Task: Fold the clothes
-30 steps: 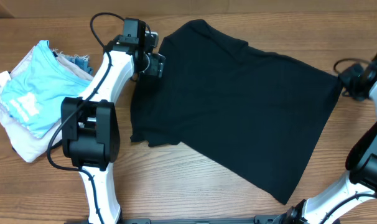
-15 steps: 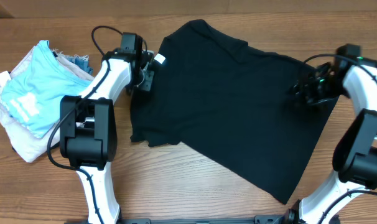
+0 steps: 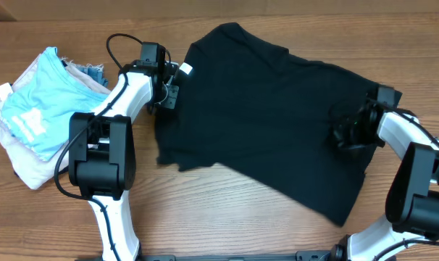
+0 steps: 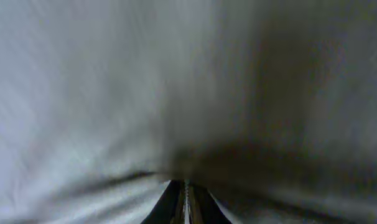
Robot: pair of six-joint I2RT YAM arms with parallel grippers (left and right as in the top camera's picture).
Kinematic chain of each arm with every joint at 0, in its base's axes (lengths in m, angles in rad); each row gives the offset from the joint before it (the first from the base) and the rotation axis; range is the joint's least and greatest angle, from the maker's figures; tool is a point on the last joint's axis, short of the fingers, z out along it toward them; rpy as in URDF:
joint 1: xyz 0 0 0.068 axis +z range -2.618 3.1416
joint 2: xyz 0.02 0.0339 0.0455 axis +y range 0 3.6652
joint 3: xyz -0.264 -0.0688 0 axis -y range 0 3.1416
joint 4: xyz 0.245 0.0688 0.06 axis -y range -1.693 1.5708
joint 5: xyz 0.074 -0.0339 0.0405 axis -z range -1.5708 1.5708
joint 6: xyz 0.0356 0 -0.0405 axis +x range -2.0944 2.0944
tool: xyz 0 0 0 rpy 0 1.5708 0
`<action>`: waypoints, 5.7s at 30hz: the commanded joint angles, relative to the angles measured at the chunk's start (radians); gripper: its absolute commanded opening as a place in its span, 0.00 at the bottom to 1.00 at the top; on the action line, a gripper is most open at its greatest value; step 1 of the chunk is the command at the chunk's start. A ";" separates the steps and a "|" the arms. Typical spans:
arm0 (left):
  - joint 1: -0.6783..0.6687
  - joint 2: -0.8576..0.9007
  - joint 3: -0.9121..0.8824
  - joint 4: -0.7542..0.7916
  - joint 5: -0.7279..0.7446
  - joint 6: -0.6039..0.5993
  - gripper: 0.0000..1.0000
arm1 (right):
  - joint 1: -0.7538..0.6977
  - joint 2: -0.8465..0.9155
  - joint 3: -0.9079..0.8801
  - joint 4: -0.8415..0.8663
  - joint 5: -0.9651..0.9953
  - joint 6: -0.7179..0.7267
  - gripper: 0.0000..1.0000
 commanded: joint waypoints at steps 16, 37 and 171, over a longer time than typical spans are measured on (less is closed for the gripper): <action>-0.007 0.030 -0.007 -0.029 0.078 -0.023 0.46 | -0.171 0.009 0.292 -0.426 -0.014 -0.216 0.61; -0.042 -0.163 0.686 -0.817 0.078 -0.088 0.33 | 0.074 -0.580 0.235 -0.492 -0.082 -0.398 0.75; 0.031 0.323 1.186 -0.696 0.016 -0.298 0.79 | -0.139 -0.096 -0.095 -0.108 0.386 -0.068 0.04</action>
